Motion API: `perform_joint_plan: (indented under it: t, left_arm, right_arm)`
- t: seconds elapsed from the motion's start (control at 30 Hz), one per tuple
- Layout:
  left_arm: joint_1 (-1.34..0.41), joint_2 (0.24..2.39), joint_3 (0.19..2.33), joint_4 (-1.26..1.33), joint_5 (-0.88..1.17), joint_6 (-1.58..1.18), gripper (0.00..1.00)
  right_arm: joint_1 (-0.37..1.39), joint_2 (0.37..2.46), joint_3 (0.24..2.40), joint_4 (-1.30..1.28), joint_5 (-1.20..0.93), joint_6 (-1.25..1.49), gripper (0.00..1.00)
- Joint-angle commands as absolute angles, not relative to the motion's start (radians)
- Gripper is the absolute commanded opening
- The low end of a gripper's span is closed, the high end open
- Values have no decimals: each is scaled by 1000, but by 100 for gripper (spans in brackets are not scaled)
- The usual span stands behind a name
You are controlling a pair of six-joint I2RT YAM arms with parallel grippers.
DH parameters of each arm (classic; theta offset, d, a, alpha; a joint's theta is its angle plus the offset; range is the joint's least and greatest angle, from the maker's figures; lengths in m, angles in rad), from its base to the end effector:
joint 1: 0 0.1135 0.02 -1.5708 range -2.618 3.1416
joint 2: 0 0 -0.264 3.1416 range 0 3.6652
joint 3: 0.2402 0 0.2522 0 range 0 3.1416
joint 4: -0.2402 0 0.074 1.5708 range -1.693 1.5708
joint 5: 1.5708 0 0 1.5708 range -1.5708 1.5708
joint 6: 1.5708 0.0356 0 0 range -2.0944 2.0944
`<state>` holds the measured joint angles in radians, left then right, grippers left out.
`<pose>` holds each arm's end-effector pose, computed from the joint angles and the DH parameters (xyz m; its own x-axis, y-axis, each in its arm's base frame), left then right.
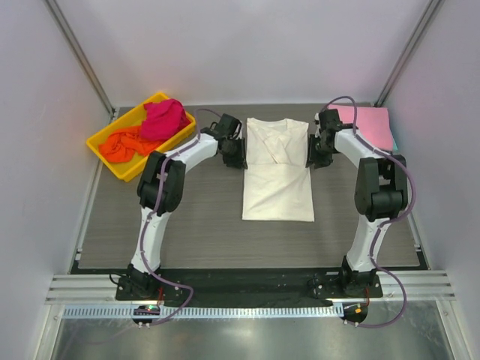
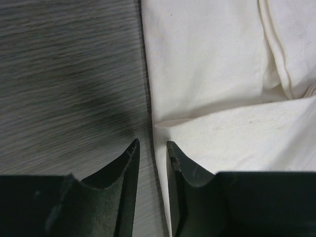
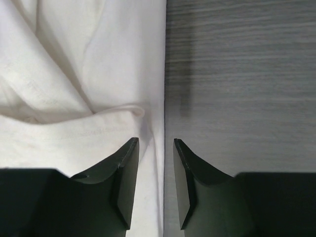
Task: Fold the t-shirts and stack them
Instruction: Fold the tshirt
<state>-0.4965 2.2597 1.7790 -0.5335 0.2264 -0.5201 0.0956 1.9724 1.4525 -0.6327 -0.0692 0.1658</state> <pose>0.4272 -0.2405 0.1649 -0.9303 -0.0468 -0.3637 0.1223 0.8955 -0.4279 0.4080 0.0416 0.1868 -0.9175 0.0774 -0.3901 0.0287 0.9912 0.1293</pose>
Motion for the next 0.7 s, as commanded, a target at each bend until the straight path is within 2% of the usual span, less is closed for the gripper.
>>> perform_joint_plan:
  t: [0.0, 0.1, 0.3, 0.53, 0.67]
  left_arm:
    - [-491, 2165, 1835, -600, 192, -512, 30]
    - [-494, 2116, 1803, -615, 202, -521, 31]
    - [-529, 2004, 1666, -571, 278, -546, 32]
    - [-592, 1963, 1476, -492, 290, -612, 31]
    - [-614, 1960, 1405, -476, 252, -629, 31]
  right_arm:
    - [92, 1829, 1514, -727, -70, 215, 40]
    - [94, 1787, 1494, -747, -139, 238, 41]
    - [104, 1760, 1418, -724, -233, 298, 31]
    - [109, 1726, 1191, -687, -210, 357, 30]
    - [110, 1651, 1089, -683, -170, 376, 33]
